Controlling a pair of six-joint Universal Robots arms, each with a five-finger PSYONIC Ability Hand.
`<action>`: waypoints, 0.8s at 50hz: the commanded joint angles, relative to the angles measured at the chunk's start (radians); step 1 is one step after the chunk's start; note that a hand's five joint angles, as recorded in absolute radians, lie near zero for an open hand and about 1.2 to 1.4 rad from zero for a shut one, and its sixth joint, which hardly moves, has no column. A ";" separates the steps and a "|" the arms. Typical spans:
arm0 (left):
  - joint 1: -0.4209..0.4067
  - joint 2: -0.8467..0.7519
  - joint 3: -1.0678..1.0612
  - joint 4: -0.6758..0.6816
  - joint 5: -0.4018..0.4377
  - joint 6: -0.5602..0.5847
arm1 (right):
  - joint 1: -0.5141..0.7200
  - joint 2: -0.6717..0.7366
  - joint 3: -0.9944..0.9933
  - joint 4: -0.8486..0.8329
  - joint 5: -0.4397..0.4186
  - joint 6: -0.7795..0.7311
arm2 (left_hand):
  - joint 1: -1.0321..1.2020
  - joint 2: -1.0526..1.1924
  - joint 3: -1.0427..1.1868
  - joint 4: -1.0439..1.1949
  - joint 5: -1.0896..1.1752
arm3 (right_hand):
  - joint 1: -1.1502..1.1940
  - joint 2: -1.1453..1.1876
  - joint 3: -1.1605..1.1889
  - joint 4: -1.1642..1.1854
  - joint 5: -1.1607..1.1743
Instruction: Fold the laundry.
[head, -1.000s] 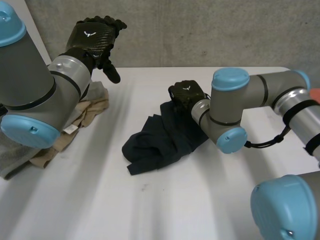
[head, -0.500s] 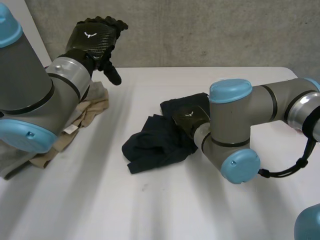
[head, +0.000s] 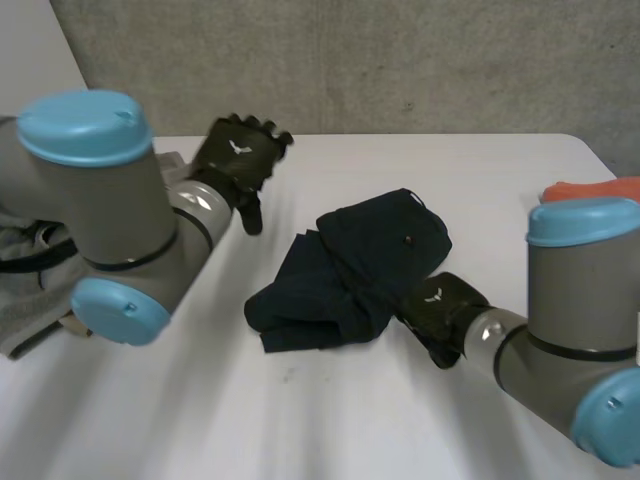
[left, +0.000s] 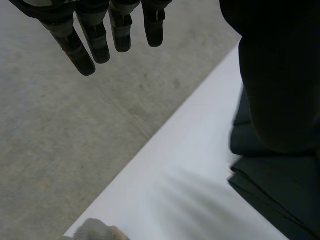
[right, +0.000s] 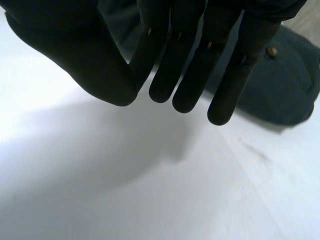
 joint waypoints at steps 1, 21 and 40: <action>-0.086 -0.090 0.088 -0.002 -0.011 0.097 | -0.054 -0.100 0.094 -0.056 -0.043 -0.012 | -0.007 -0.014 -0.015 -0.009 -0.050 | 0.275 0.223 0.219 0.202 0.196; -0.071 -0.643 0.796 -0.349 0.276 0.429 | -0.157 -0.131 0.148 -0.091 -0.078 0.024 | 0.405 0.398 0.397 0.403 0.362 | -0.539 -0.591 -0.595 -0.611 -0.617; -0.010 -0.828 1.027 -0.330 0.396 0.562 | -0.237 -0.144 0.169 -0.119 -0.133 0.027 | 0.316 0.310 0.308 0.315 0.274 | -0.533 -0.585 -0.589 -0.605 -0.611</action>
